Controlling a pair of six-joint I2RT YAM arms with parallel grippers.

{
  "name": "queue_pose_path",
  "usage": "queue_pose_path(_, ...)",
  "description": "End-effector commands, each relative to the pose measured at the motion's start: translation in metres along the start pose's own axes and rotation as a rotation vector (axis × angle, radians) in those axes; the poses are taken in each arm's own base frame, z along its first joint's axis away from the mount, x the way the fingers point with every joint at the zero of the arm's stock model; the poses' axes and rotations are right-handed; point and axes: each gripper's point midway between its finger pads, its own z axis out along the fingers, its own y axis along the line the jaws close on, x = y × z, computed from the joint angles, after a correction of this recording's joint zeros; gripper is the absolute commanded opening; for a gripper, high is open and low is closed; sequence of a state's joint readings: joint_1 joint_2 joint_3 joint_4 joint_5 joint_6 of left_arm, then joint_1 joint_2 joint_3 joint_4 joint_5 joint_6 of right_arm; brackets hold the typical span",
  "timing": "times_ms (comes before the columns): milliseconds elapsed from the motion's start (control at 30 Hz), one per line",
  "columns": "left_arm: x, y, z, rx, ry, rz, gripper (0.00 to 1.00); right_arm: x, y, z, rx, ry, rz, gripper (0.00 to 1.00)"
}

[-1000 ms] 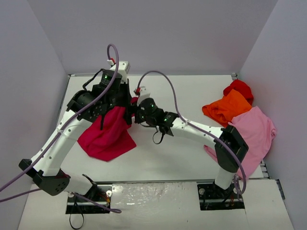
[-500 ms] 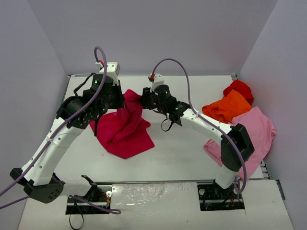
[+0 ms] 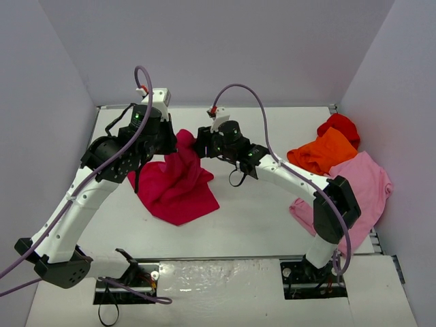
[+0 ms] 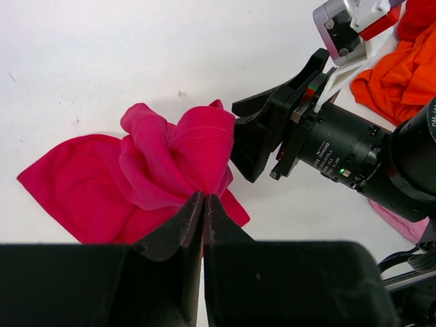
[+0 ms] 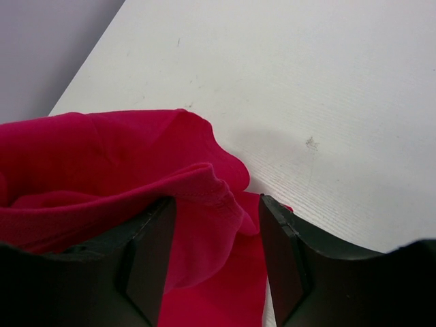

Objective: Fold and stack the t-shirts

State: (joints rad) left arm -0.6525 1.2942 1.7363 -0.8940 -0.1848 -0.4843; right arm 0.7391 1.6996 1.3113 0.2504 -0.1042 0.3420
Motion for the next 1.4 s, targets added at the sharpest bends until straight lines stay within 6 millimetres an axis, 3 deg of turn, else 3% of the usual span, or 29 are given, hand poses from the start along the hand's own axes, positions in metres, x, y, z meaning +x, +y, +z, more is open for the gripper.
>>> queue_pose_path(0, -0.022, -0.003, -0.017, 0.028, -0.095, -0.049, 0.0, -0.05, 0.021, -0.002, -0.094, -0.139, -0.009, 0.51)
queue_pose_path(167, -0.025, -0.002, -0.024, 0.034, -0.109, -0.06, 0.0, -0.049, 0.015, 0.011, -0.123, -0.135, 0.008, 0.45)
queue_pose_path(300, -0.026, 0.001, -0.027, 0.024, -0.113, -0.057, 0.0, -0.042, 0.012, 0.019, -0.163, -0.111, 0.039, 0.13)
queue_pose_path(433, -0.025, 0.002, -0.027, 0.017, -0.112, -0.05, 0.0, -0.04, 0.007, 0.019, -0.177, -0.103, 0.058, 0.02)
queue_pose_path(600, -0.023, 0.003, -0.022, 0.006, -0.101, -0.039, 0.0, -0.042, -0.003, 0.012, -0.141, -0.099, 0.045, 0.0)
queue_pose_path(767, -0.02, 0.004, -0.018, 0.001, -0.096, -0.031, 0.0, -0.071, -0.011, -0.017, -0.081, -0.128, -0.003, 0.0)
queue_pose_path(800, -0.021, 0.004, -0.018, 0.001, -0.096, -0.03, 0.0, -0.071, -0.014, -0.022, -0.065, -0.115, -0.008, 0.08)
queue_pose_path(867, -0.021, 0.003, -0.018, 0.003, -0.1, -0.03, 0.0, -0.073, -0.018, -0.033, -0.034, -0.114, -0.004, 0.38)
queue_pose_path(900, -0.022, 0.004, -0.018, 0.002, -0.1, -0.029, 0.0, -0.071, -0.021, -0.038, -0.015, -0.115, 0.002, 0.49)
queue_pose_path(933, -0.021, 0.004, -0.017, 0.0, -0.098, -0.027, 0.0, -0.065, -0.025, -0.043, 0.002, -0.109, 0.009, 0.53)
queue_pose_path(967, -0.021, 0.004, -0.017, 0.0, -0.097, -0.026, 0.0, -0.07, -0.023, -0.051, 0.001, -0.126, 0.009, 0.54)
queue_pose_path(1100, -0.02, 0.003, -0.015, 0.002, -0.093, -0.021, 0.0, -0.056, -0.016, -0.081, -0.047, -0.132, 0.019, 0.65)
queue_pose_path(1167, -0.019, 0.0, -0.014, 0.016, -0.093, -0.026, 0.0, -0.042, -0.009, -0.083, -0.117, -0.107, 0.026, 0.67)
queue_pose_path(1367, -0.018, -0.004, -0.013, 0.038, -0.091, -0.048, 0.0, -0.025, 0.022, -0.074, -0.371, -0.073, 0.072, 0.67)
